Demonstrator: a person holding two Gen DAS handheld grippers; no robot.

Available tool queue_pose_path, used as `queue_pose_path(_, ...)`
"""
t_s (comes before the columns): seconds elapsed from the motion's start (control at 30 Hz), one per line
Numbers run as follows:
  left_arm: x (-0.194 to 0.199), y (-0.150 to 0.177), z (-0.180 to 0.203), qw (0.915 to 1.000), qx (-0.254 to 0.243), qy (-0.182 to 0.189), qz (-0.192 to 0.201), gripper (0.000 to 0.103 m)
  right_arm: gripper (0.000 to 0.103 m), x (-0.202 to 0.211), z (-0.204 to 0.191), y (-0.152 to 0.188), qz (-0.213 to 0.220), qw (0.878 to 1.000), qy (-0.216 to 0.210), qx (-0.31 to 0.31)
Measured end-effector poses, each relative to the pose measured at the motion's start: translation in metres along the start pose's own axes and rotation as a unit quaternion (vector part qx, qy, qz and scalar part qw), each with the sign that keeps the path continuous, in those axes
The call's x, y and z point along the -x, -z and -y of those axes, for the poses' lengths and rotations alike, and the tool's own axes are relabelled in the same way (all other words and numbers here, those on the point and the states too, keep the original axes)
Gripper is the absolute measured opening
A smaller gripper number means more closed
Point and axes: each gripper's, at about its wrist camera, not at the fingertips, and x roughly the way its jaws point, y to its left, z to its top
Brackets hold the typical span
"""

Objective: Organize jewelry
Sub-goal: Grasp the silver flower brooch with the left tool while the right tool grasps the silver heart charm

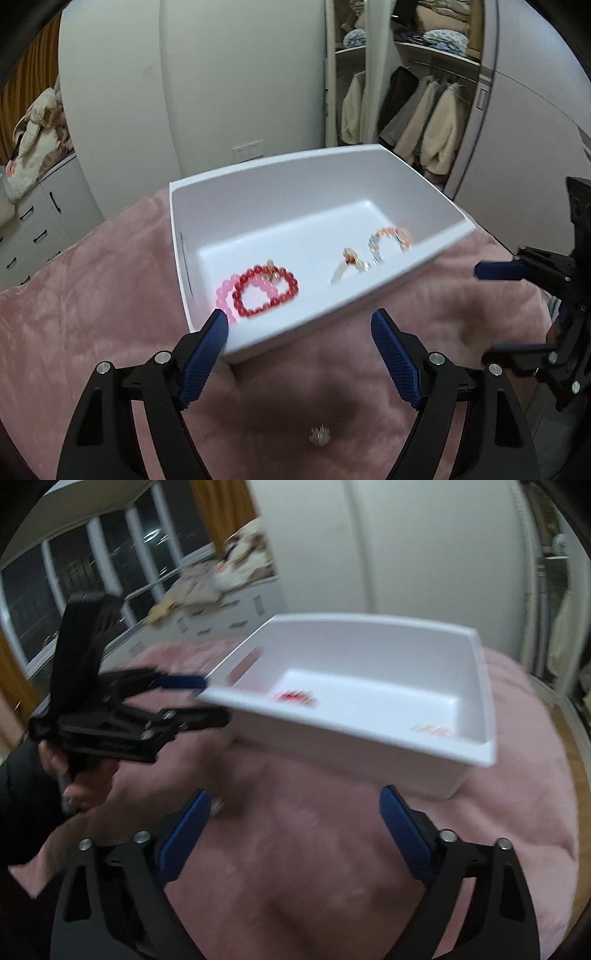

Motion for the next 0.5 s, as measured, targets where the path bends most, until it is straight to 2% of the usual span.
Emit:
queue_pose_path(0.1,0.012,0.011,0.001,0.9999,-0.001,0.013,0.001,0.081,0.083,-0.007,-0.023,0.014,-0.024,0.999,-0.032,0.029)
queue_pose_path(0.2,0.019,0.022,0.006,0.9997,-0.013,0.022,-0.003,0.081,0.074,-0.013,-0.041,0.024,-0.042,0.996,-0.073,0.043)
queue_pose_path(0.23,0.019,0.026,0.008,0.9995,-0.015,0.027,-0.006,0.081,0.068,-0.017,-0.050,0.028,-0.051,0.993,-0.091,0.049)
queue_pose_path(0.27,0.017,0.032,0.009,0.9991,-0.018,0.037,-0.011,0.081,0.062,-0.021,-0.055,0.029,-0.056,0.992,-0.100,0.051)
queue_pose_path(0.33,0.008,0.042,0.009,0.9983,-0.017,0.051,-0.021,0.080,0.057,-0.031,-0.066,0.034,-0.068,0.990,-0.112,0.047)
queue_pose_path(0.43,-0.011,0.057,0.007,0.9975,-0.011,0.055,-0.043,0.072,0.053,-0.047,-0.091,0.046,-0.094,0.984,-0.137,0.073)
queue_pose_path(0.5,-0.021,0.066,0.006,0.9967,-0.007,0.059,-0.055,0.071,0.051,-0.055,-0.100,0.050,-0.104,0.980,-0.151,0.078)
